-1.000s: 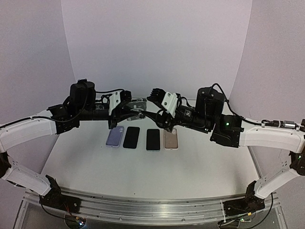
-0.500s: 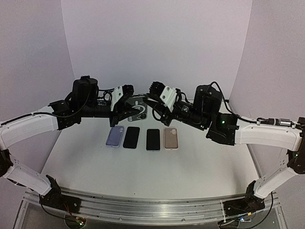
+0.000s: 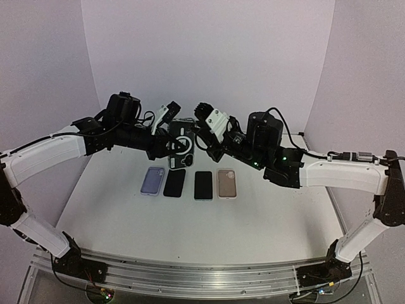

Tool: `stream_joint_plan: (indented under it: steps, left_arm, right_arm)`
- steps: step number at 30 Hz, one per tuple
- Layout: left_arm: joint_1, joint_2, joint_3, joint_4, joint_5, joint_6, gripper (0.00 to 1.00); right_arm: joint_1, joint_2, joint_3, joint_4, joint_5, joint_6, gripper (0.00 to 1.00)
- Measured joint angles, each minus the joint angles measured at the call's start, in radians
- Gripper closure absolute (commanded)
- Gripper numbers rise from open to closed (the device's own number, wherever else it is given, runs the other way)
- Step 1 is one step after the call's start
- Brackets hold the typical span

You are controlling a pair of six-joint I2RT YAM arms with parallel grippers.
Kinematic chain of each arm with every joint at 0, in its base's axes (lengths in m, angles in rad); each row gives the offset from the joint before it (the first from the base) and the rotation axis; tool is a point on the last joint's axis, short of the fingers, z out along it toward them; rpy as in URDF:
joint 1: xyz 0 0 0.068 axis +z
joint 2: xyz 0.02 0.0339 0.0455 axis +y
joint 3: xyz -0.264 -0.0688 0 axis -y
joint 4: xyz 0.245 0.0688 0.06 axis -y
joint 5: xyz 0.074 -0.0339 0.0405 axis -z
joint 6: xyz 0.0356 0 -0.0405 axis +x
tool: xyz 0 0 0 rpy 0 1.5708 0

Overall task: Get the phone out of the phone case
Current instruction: Remove the phone case from the phone.

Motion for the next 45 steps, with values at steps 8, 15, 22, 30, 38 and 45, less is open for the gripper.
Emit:
stream_joint_plan:
  steps: [8, 15, 22, 30, 38, 45]
  left_arm:
    - [0.026, 0.023, 0.011, -0.070, 0.034, -0.025, 1.00]
    - [0.057, 0.013, -0.005, -0.033, 0.019, 0.141, 1.00]
    - [0.106, -0.035, -0.133, 0.109, -0.083, 0.481, 1.00]
    - [0.122, -0.071, -0.275, 0.283, -0.136, 0.861, 1.00]
    - [0.124, -0.095, -0.447, 0.551, -0.147, 1.298, 1.00]
    - [0.124, -0.102, -0.565, 0.730, -0.147, 1.571, 1.00]
  right_arm:
    - [-0.018, 0.039, 0.010, -0.014, -0.046, 0.102, 0.97]
    - [-0.124, 0.117, 0.111, -0.033, -0.373, 0.383, 0.93]
    - [-0.181, 0.251, 0.209, -0.023, -0.637, 0.645, 0.89]
    - [-0.191, 0.313, 0.226, -0.051, -0.805, 0.767, 0.71]
    - [-0.191, 0.361, 0.240, -0.122, -0.942, 0.965, 0.53]
    - [-0.191, 0.440, 0.272, -0.110, -1.024, 1.204, 0.56]
